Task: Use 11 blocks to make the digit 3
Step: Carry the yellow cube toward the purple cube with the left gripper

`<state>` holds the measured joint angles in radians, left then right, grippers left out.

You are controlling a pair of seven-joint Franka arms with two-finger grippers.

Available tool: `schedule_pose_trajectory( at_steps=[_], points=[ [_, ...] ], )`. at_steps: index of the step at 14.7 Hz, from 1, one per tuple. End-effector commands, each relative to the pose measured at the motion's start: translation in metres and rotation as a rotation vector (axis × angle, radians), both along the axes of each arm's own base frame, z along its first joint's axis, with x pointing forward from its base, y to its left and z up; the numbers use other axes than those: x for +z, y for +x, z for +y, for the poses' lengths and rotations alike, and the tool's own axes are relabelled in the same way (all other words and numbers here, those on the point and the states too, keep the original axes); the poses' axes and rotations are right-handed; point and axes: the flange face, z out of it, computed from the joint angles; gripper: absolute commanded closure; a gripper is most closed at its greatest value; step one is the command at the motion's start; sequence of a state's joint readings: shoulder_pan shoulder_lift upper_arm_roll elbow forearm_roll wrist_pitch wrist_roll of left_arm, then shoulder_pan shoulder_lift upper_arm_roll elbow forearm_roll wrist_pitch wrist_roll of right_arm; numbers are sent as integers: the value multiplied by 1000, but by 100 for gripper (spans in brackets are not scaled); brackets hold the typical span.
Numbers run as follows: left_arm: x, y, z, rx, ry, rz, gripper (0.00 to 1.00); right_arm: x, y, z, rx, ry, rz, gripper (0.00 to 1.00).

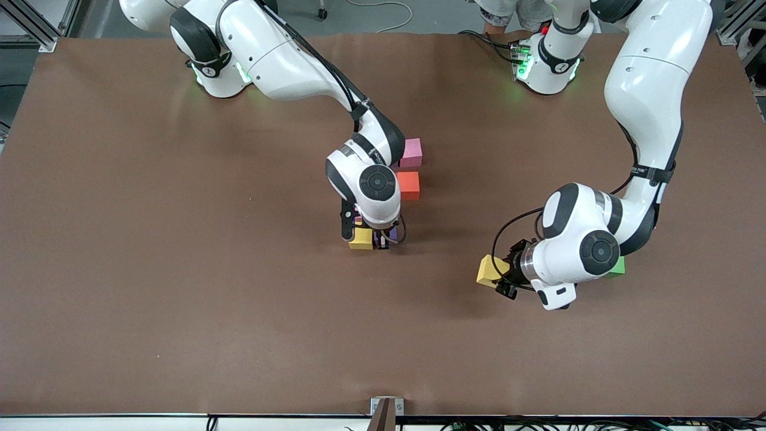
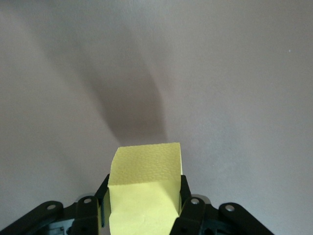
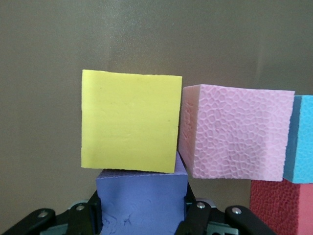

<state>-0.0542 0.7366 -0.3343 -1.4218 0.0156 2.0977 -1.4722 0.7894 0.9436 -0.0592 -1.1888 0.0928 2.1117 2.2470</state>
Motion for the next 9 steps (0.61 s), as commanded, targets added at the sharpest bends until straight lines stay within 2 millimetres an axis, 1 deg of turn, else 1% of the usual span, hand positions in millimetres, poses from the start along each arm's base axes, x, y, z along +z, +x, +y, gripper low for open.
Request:
schedule_pose_trajectory(
  at_steps=[1, 3, 5, 9],
  points=[
    [10, -3, -12, 17, 11, 7, 75, 2, -7, -2, -1, -12, 2, 70],
    [10, -4, -16, 27, 13, 11, 75, 3, -6, -3, -31, -15, -3, 85],
    [10, -8, -25, 29, 15, 14, 75, 5, -3, -4, -57, -20, -17, 96],
    [11, -9, -30, 53, 14, 17, 75, 3, 0, -5, -74, -31, -38, 97]
  ],
)
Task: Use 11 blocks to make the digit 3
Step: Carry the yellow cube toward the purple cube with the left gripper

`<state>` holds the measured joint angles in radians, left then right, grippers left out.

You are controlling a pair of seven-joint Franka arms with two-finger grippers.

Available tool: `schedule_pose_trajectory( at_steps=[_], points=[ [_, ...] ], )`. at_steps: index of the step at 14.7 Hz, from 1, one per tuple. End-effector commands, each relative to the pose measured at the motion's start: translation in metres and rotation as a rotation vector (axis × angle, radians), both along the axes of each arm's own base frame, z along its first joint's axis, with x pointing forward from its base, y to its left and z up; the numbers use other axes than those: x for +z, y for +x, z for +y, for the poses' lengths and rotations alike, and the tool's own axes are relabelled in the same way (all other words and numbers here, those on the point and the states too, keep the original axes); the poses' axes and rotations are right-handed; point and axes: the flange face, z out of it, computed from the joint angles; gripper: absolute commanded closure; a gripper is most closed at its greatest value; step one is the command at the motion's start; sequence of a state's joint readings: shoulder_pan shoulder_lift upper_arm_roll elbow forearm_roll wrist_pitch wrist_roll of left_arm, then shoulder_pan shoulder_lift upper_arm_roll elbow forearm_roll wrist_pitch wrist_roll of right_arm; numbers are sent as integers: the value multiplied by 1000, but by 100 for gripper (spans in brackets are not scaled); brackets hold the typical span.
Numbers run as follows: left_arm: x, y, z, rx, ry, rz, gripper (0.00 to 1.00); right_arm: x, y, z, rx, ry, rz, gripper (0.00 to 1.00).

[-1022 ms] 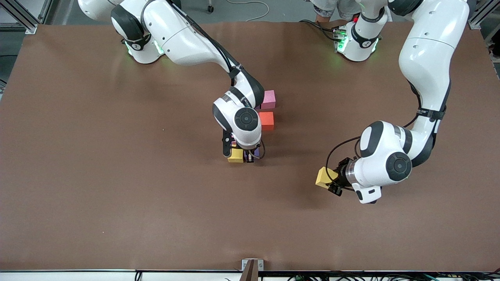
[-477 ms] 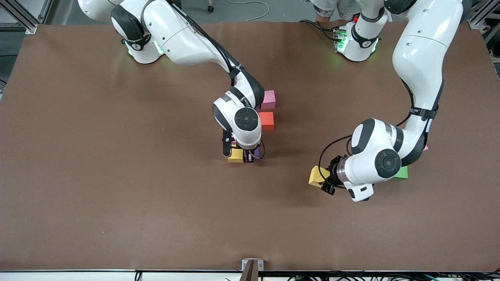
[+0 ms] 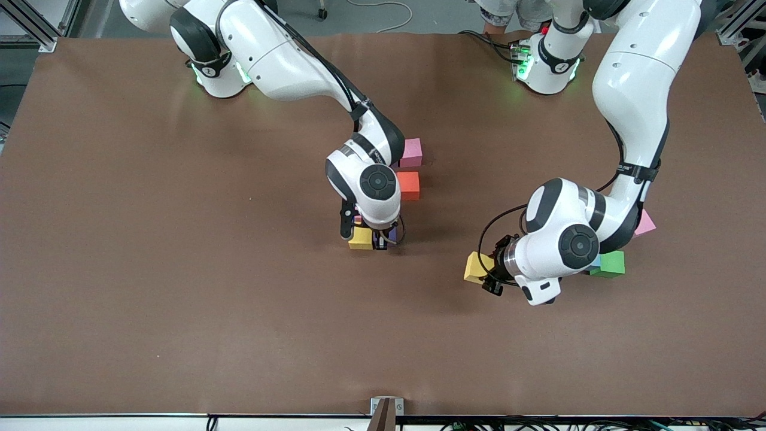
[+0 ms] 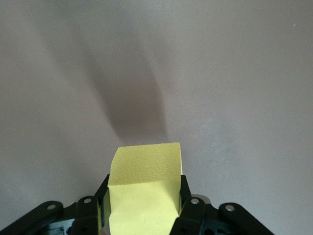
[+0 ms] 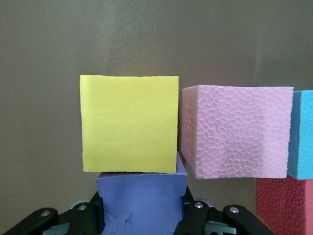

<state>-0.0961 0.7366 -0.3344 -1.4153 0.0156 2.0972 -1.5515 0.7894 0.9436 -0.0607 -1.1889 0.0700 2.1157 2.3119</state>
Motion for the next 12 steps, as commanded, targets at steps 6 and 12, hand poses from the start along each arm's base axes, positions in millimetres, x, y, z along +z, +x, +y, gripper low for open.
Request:
schedule_pose_trajectory(
  at_steps=[6, 12],
  points=[
    [8, -6, -17, 33, 16, 13, 75, 2, 6, -7, -38, -1, -46, 97],
    [8, -7, -18, 30, 19, 11, 75, 4, 5, -4, -38, 1, -48, 52]
  ],
)
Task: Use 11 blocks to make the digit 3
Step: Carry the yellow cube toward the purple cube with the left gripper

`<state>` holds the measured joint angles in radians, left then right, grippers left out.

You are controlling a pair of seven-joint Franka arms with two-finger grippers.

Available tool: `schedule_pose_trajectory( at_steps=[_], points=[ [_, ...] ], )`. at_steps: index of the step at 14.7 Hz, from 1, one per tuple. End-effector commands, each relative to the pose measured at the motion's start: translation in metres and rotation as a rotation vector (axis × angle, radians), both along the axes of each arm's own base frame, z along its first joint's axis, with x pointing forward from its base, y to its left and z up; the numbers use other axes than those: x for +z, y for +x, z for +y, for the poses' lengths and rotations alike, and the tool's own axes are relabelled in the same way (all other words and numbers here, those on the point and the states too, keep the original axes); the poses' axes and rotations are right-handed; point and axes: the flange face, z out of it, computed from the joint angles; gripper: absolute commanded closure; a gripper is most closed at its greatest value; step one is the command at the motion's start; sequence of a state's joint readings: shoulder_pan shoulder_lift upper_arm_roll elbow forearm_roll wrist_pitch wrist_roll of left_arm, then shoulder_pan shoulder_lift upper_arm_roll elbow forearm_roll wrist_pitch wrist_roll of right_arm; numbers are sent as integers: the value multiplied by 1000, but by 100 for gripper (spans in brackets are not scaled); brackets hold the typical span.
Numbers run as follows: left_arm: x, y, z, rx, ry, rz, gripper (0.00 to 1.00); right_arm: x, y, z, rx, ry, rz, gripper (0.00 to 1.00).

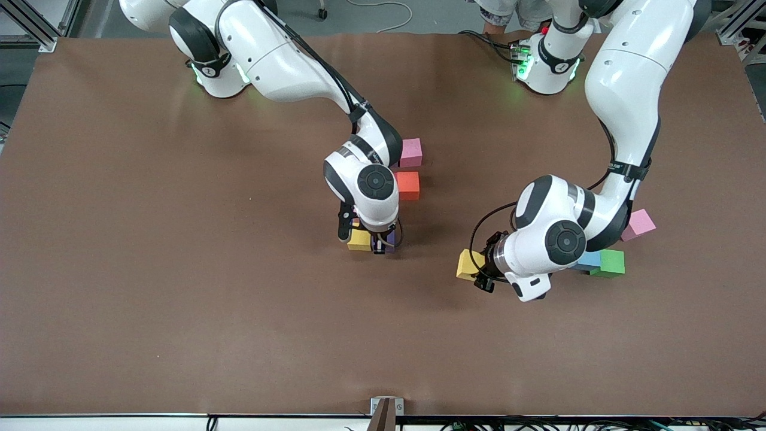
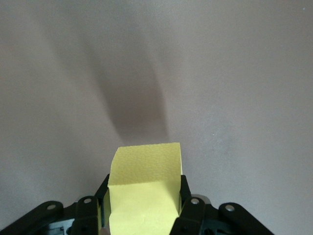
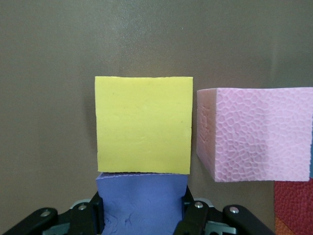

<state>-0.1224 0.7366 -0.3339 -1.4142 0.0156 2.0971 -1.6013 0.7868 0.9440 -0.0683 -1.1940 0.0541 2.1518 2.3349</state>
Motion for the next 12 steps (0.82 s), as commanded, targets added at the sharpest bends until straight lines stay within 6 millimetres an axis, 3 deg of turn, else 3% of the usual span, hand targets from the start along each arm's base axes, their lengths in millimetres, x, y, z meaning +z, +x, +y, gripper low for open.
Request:
schedule_pose_trajectory(
  at_steps=[1, 2, 3, 9, 12],
  points=[
    [8, 0, -1, 9, 13, 3, 75, 3, -4, 1, -14, -4, -12, 40],
    [7, 0, -1, 9, 13, 4, 75, 3, -5, 2, -10, -7, -10, 14],
    [5, 0, -1, 10, 13, 8, 75, 3, -6, 2, -10, -9, -8, 0],
    [6, -2, -2, 64, 20, 18, 74, 12, -7, 2, -8, -14, 4, 0],
    [5, -8, -18, 77, 24, 25, 74, 21, -6, 3, -6, -18, 13, 0]
  ],
)
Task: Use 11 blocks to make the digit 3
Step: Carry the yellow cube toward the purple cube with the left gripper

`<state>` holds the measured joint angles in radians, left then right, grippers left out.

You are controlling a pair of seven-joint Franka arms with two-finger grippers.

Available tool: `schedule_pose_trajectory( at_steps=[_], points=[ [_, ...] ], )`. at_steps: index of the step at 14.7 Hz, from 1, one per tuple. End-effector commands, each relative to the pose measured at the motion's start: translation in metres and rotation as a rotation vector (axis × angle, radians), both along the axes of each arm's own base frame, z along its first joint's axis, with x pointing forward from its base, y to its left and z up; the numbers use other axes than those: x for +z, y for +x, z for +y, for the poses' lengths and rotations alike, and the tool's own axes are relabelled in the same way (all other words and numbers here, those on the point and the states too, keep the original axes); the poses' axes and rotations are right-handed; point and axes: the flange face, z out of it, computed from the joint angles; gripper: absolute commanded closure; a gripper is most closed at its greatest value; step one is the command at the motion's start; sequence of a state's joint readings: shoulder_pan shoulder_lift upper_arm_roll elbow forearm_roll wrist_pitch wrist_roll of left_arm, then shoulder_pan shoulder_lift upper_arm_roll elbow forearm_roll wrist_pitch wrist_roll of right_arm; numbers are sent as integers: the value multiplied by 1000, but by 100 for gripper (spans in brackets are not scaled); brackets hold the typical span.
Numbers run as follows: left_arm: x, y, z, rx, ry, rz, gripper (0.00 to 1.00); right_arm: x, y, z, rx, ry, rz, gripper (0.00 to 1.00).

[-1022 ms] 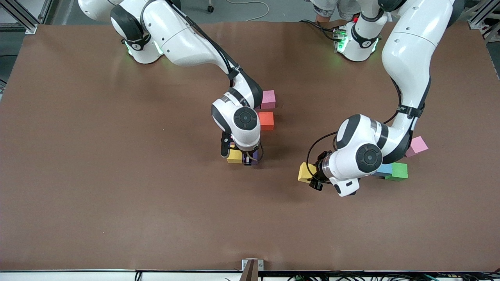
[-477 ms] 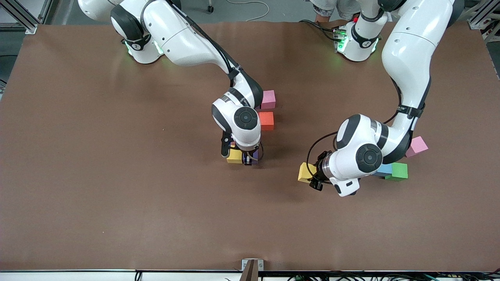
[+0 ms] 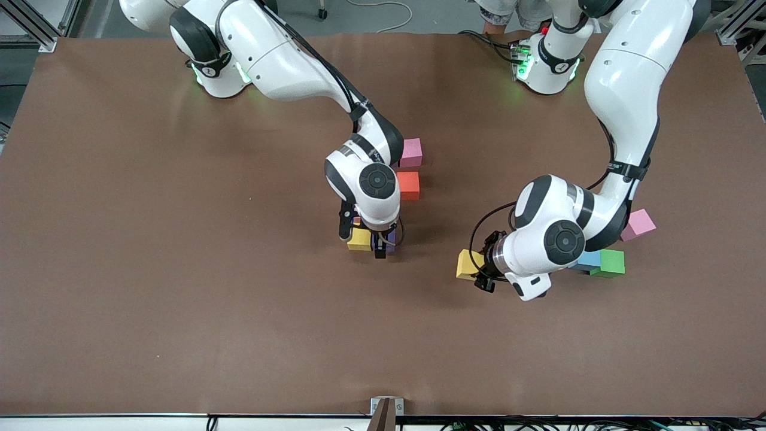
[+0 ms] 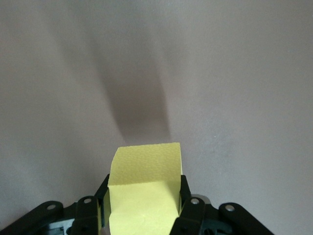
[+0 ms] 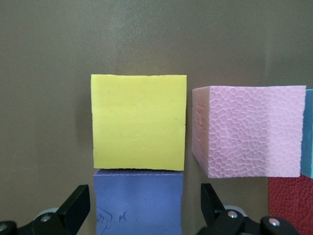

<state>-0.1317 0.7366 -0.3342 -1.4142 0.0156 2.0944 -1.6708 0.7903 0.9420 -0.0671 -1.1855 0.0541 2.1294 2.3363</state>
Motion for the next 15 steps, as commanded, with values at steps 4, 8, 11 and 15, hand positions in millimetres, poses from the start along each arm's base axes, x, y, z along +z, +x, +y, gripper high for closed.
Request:
schedule_pose_trajectory(
  at_steps=[4, 8, 11, 15],
  points=[
    [-1, -17, -34, 100, 32, 36, 74, 52, 8, -5, 3, -1, 19, 0],
    [-5, -29, -59, 227, 52, 62, 74, 92, 13, -15, 224, 4, 22, 0],
    [-11, -42, -89, 260, 58, 40, 74, 104, 19, -30, 404, -10, 31, 0],
    [-21, -51, -115, 279, 27, 4, 74, 115, 36, -68, 635, -15, 34, 0]
  ],
)
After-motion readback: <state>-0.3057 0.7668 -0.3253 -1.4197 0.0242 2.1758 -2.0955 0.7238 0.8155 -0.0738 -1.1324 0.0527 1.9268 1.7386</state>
